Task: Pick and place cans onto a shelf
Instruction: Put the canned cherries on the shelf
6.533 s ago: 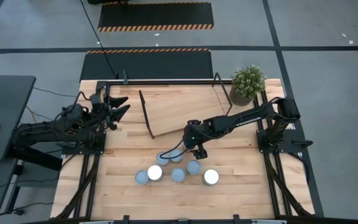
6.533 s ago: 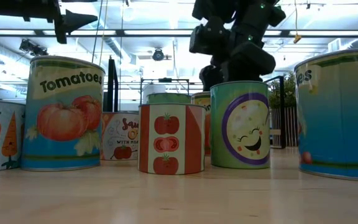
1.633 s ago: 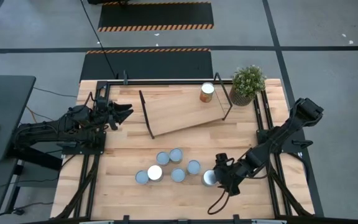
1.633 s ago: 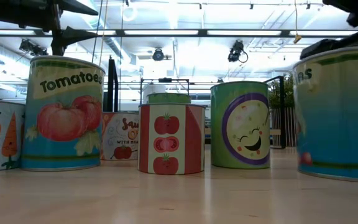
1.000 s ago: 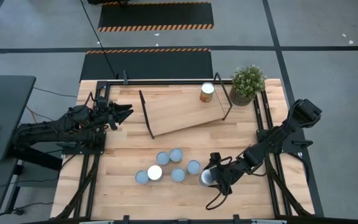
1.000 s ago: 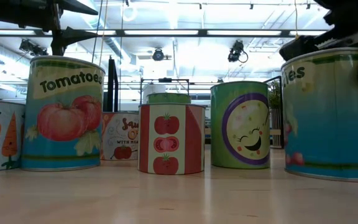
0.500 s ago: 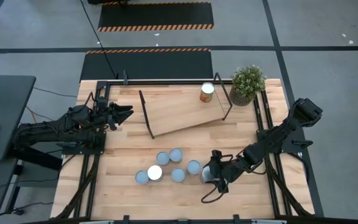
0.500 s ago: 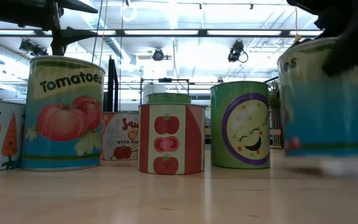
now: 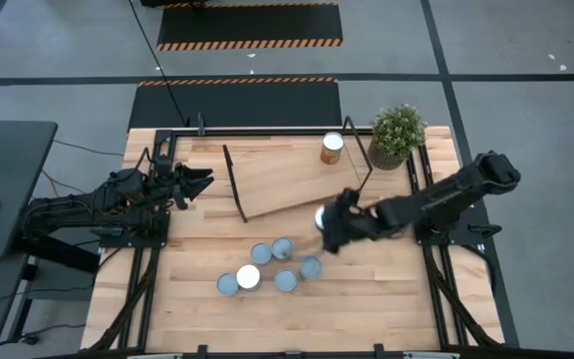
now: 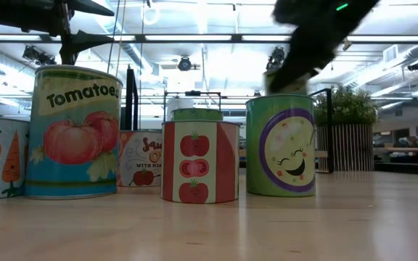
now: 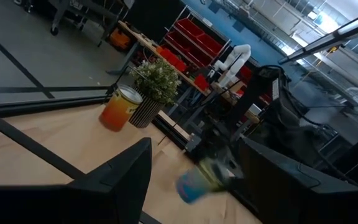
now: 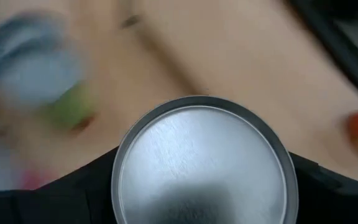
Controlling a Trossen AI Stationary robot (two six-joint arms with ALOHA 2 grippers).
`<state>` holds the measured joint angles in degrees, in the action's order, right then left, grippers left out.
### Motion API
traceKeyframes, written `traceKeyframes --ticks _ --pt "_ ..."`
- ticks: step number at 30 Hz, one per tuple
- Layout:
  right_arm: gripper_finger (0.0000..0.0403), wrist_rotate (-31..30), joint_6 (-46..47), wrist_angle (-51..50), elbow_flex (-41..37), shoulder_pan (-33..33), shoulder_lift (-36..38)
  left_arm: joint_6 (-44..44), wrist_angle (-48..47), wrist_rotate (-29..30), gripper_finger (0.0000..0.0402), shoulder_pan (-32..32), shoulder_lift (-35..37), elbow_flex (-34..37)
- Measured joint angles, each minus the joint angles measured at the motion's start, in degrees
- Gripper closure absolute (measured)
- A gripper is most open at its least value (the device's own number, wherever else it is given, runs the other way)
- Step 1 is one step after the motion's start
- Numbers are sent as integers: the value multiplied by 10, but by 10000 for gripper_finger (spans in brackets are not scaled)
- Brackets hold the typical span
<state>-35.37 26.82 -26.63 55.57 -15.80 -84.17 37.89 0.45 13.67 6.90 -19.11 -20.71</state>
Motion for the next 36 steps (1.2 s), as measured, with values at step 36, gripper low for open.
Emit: traceKeyframes --ticks 36 --pt "36 10 -58 -43 91 242 -56 -11 1 0 154 0 0 0"
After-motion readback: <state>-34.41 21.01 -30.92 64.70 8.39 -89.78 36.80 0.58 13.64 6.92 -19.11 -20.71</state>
